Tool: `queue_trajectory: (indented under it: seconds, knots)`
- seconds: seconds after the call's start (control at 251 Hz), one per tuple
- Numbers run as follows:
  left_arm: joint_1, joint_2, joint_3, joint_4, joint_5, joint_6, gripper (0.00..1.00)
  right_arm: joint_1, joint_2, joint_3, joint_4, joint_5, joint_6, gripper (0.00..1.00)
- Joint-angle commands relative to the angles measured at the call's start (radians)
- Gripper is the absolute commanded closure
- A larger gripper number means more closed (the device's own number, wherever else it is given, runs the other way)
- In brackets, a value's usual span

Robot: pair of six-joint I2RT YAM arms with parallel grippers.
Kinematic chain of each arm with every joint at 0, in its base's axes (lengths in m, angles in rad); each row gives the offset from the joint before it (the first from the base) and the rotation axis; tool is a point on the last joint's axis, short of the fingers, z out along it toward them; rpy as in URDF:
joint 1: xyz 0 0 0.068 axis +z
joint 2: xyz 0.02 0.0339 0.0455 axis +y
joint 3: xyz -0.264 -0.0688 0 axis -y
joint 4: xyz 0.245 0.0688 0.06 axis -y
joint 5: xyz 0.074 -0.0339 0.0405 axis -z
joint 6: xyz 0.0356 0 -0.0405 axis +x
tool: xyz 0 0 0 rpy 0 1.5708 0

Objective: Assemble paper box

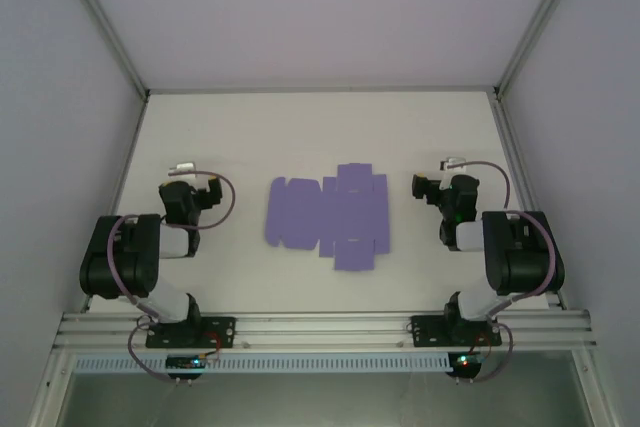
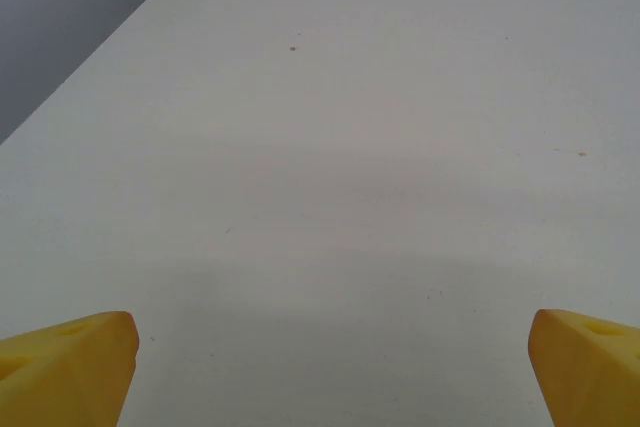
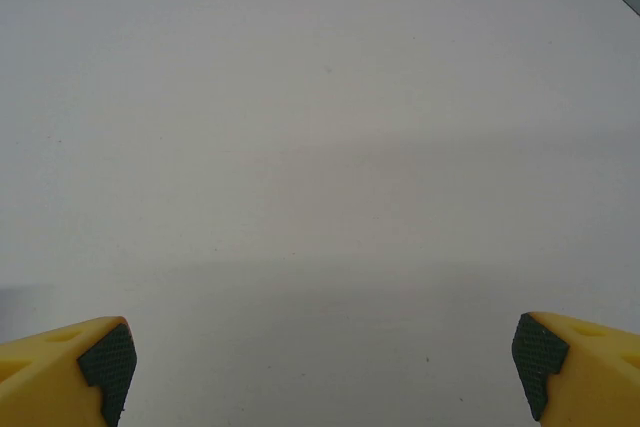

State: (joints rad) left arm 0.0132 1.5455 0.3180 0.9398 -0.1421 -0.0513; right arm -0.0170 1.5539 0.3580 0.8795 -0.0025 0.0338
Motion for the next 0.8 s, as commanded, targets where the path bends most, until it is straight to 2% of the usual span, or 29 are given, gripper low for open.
queue_trajectory:
  seconds: [0.0,0.798]
  knots:
    - [0.003,-0.007,0.026,0.034,0.012,0.009,0.01,0.006,-0.003,0.018,-0.010,-0.005,-0.006,0.01]
    - [0.005,-0.005,0.028,0.030,0.019,0.011,0.01,-0.009,-0.005,0.015,-0.005,-0.042,0.000,0.01]
